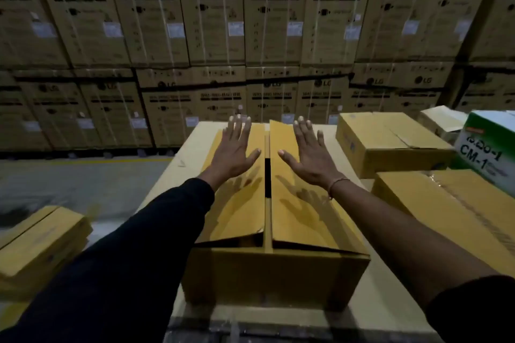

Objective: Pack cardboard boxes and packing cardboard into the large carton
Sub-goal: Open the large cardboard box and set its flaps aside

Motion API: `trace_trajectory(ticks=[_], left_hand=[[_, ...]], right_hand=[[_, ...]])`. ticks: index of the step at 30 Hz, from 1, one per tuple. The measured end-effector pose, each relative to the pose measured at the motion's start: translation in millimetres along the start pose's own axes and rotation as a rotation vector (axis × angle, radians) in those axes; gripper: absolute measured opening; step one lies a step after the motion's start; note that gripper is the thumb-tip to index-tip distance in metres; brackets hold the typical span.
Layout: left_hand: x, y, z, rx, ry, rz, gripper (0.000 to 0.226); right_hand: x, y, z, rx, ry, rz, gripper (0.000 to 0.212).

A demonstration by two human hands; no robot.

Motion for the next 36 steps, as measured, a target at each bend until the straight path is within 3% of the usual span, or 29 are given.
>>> trace_trajectory(ticks=[4, 12, 15, 20, 24, 29, 32, 34, 36], left_hand=[[-6, -40, 4, -0.093, 0.075, -0.202, 0.101], [-4, -59, 11, -0.174, 0.091, -0.356, 0.1], [7, -39, 15, -0.174, 0.089, -0.408, 0.089], [19, 3, 29, -0.071, 0.001, -0.544, 0.046], [20, 37, 25, 0.115, 0.033, -0.65, 0.052], [14, 86, -13, 0.259, 0.111, -0.559, 0.054], [-1, 105, -57, 0.248, 0.249, -0.531, 0.052], [-17, 113, -98, 0.055, 0.405, -0.489, 0.033], [-28, 106, -142, -0.22, 0.561, -0.455, 0.046]], right_hand=[[-8, -38, -17, 0.078, -0.016, -0.123, 0.09], [-14, -61, -23, 0.204, -0.056, -0.161, 0.088], [-11, -61, -19, 0.244, -0.076, -0.148, 0.088], [-3, -61, -18, 0.351, -0.118, -0.143, 0.079], [7, -62, -33, 0.246, -0.091, -0.203, 0.083], [24, -60, -76, 0.044, 0.048, -0.351, 0.076], [29, -70, -106, -0.149, 0.095, -0.483, 0.068], [31, -78, -122, -0.217, 0.076, -0.548, 0.069], [32, -87, -131, -0.213, 0.007, -0.628, 0.08]])
Point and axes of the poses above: each hand's wrist, its own x-axis towards the middle knuckle, its own y-axis out of the back of the hand, z = x × y, the point moved 8 cm from there along x, towards the middle knuckle, and after that the axes turned 12 degrees about -z, right-handed, at the moved point
